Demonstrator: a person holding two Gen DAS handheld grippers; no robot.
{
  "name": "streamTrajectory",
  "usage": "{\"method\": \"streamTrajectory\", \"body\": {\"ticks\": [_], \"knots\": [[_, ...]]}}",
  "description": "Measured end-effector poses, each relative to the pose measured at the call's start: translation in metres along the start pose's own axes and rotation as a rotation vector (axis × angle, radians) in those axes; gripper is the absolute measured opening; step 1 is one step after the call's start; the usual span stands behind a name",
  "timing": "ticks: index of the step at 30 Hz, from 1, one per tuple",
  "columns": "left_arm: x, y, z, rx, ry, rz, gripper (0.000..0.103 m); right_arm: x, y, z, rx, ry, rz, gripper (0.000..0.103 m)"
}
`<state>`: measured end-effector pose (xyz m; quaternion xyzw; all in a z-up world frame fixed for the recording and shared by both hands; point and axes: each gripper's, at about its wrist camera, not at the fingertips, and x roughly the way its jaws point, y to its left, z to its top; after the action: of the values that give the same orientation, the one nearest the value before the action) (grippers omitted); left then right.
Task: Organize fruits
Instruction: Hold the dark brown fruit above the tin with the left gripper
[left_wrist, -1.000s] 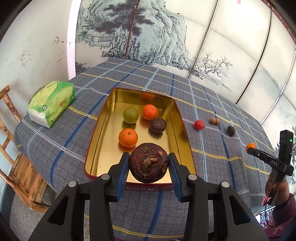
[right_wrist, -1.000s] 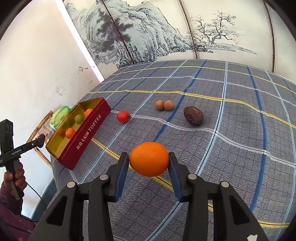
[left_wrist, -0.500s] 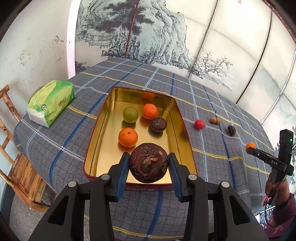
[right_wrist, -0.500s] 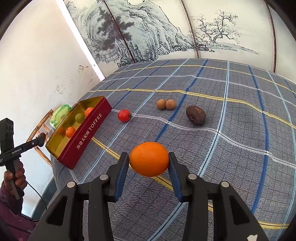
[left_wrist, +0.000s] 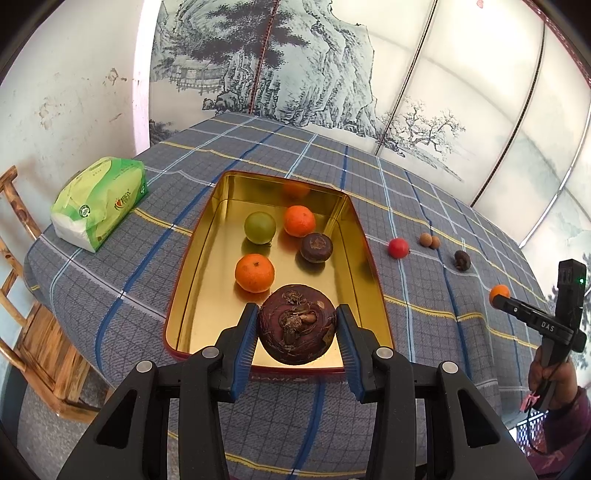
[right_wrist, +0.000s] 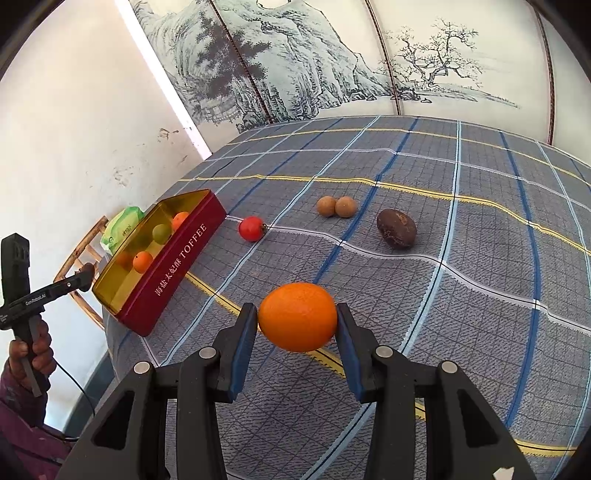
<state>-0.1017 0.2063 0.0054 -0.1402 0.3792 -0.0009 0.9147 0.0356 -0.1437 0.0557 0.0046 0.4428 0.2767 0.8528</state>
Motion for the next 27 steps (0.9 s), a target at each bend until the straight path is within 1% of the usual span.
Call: {"method": "streamTrajectory", "body": {"ticks": [17, 27], "knots": [[0.026, -0.025, 0.001, 0.052, 0.02, -0.039, 0.043, -0.002, 0.007, 0.004, -0.011, -0.004, 0.012, 0.04], [0.032, -0.025, 0.003, 0.052, 0.027, -0.046, 0.043, 0.0, 0.012, 0.006, -0.026, 0.004, 0.02, 0.04]]}}
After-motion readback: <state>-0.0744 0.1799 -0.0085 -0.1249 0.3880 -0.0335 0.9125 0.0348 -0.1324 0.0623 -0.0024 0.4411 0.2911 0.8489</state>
